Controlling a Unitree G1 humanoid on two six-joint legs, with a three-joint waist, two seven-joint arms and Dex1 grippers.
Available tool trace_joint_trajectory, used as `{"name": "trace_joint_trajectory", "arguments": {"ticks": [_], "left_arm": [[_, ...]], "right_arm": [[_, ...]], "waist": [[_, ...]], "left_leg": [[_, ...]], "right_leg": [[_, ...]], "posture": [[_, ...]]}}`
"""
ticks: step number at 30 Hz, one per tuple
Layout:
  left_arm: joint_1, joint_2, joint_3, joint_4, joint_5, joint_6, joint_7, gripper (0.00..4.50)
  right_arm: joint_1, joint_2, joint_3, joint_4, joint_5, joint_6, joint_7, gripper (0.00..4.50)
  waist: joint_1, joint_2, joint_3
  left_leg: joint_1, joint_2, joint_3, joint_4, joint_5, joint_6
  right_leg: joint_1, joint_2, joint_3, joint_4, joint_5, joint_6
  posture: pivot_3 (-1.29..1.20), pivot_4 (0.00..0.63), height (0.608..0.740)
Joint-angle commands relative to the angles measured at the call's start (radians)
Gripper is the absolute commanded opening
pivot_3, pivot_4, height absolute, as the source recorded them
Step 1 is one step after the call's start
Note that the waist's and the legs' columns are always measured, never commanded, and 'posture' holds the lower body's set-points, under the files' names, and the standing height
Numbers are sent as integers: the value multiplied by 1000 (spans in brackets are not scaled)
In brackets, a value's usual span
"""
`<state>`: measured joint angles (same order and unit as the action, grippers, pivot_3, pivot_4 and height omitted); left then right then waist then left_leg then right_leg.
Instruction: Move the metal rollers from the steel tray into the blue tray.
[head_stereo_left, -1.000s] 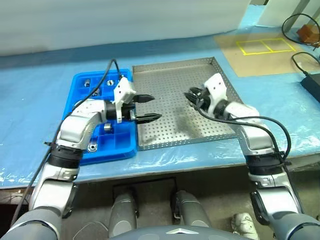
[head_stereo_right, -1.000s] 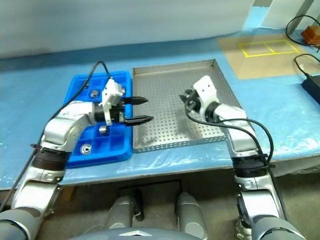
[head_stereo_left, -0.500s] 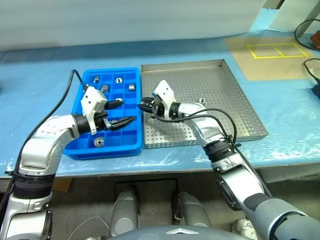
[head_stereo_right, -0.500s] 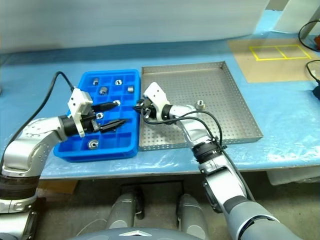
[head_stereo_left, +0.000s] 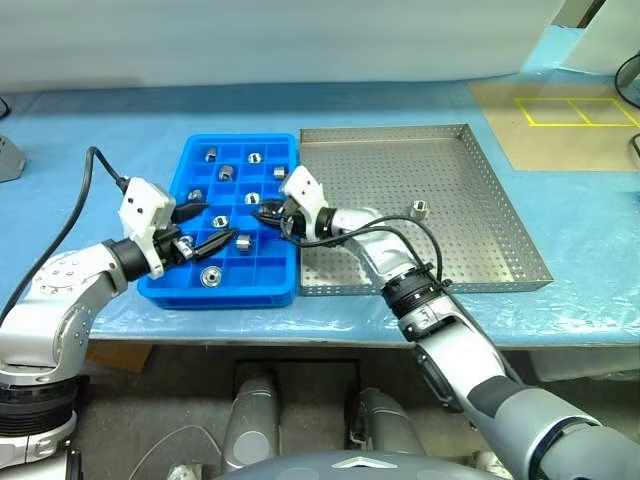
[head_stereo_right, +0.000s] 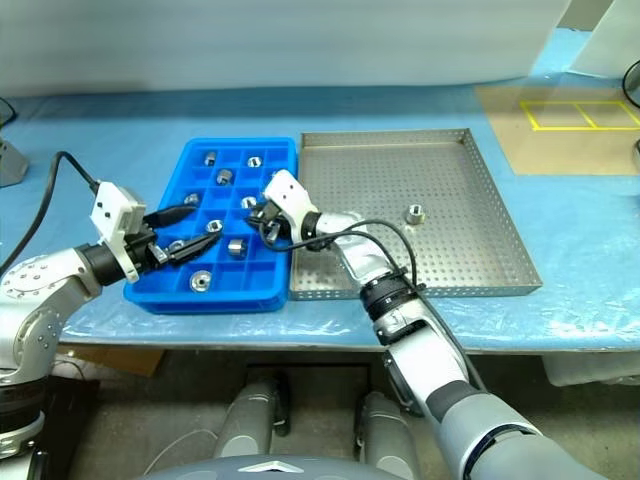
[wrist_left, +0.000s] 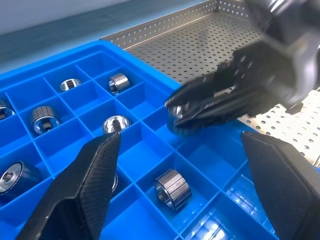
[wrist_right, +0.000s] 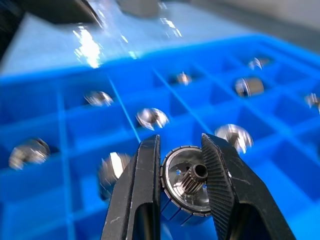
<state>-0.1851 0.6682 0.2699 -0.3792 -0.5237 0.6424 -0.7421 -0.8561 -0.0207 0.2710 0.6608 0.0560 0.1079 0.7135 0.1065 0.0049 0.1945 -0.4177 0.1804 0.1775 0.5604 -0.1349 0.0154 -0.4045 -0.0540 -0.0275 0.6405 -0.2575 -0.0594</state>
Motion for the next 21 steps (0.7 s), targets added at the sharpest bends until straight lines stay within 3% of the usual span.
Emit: {"name": "trace_joint_trajectory", "arguments": {"ticks": [1,4,11,21], "left_arm": [[-15,1,-4,-41,-22,2,13,4053],[-23,-1,-18,-35,-26,0,17,4053],[-61,-5,-58,-10,-34,-7,9,4053],[-188,-72,-199,106,-6,-58,-49,4053]], "right_arm": [[-25,21,-34,36,5,-44,-14,840],[-13,27,-36,44,-5,-52,-16,840],[17,2,-62,-54,28,27,18,3159],[11,-190,-252,-214,74,49,-65,3159]], "waist": [[-1,0,0],[-3,0,0],[-3,0,0],[-10,-1,0]], "left_leg": [[0,0,0,0,0,0],[0,0,0,0,0,0],[0,0,0,0,0,0],[0,0,0,1,3,-4]], "right_leg": [[0,0,0,0,0,0],[0,0,0,0,0,0],[0,0,0,0,0,0],[1,0,0,1,1,1]], "posture": [[179,150,740],[167,150,740],[119,150,740],[-5,150,740]]}}
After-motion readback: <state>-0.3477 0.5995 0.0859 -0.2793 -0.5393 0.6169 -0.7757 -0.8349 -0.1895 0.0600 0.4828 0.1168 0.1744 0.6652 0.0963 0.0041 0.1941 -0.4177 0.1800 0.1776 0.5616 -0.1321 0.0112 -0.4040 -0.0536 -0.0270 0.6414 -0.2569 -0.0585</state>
